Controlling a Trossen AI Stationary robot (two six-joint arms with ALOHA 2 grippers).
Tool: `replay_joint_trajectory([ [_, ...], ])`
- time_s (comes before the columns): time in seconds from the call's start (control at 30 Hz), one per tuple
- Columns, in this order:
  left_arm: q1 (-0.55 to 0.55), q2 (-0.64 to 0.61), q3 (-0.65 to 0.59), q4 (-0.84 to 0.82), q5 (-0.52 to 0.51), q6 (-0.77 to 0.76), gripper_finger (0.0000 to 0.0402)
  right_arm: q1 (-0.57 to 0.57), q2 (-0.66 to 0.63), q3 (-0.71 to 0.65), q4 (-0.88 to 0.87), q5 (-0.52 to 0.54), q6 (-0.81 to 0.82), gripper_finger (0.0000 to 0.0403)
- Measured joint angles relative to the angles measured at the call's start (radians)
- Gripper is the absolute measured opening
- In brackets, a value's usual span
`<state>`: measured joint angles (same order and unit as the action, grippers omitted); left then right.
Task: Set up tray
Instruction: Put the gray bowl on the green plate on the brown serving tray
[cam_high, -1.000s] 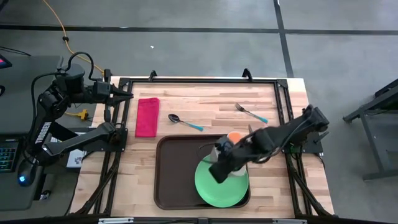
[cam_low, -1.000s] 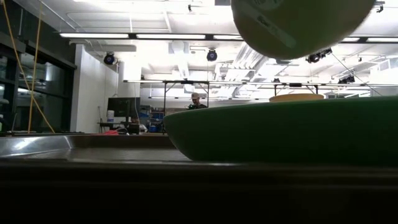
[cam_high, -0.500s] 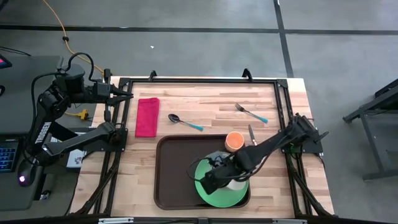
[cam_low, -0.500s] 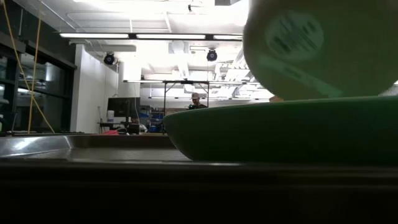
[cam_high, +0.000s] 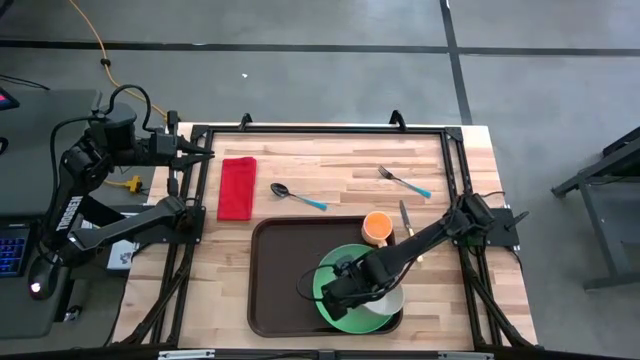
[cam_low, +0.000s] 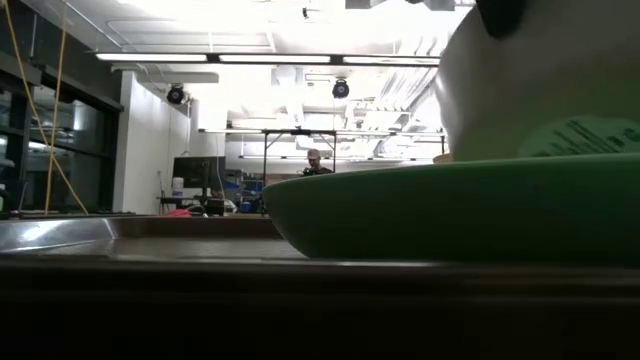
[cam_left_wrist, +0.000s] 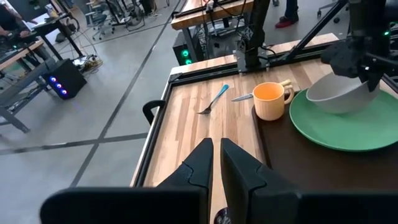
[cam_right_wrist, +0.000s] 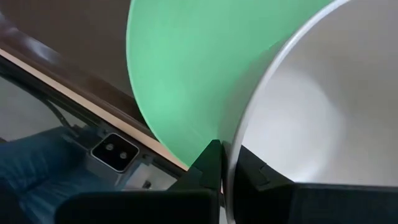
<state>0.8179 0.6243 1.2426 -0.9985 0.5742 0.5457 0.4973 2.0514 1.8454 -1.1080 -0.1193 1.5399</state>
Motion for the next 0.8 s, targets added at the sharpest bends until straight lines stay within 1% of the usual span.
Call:
replay_joint_trajectory([
  [0.1,0.000,0.000,0.000,0.000,0.005,0.000,0.0062,0.000,0.000,-0.021,0.021,-0.017,-0.003,0.0000],
  [0.17,0.000,0.000,0.000,0.000,0.007,0.000,0.0062,0.000,0.000,-0.040,0.049,-0.049,-0.012,0.0000],
  [0.23,0.000,0.000,0.000,0.000,0.014,0.000,0.0062,-0.001,-0.001,-0.070,0.118,-0.071,-0.018,0.0000],
  [0.4,0.000,0.000,0.000,0.000,0.018,0.000,0.0062,-0.005,-0.003,-0.135,0.249,-0.074,-0.013,0.0002],
  [0.63,0.000,-0.001,0.000,0.000,0.018,0.000,0.0062,-0.008,-0.003,-0.145,0.260,-0.074,-0.038,0.0003],
  [0.8,0.000,-0.001,0.000,-0.001,0.018,0.000,0.0062,-0.013,-0.002,-0.146,0.270,-0.081,-0.056,0.0027],
])
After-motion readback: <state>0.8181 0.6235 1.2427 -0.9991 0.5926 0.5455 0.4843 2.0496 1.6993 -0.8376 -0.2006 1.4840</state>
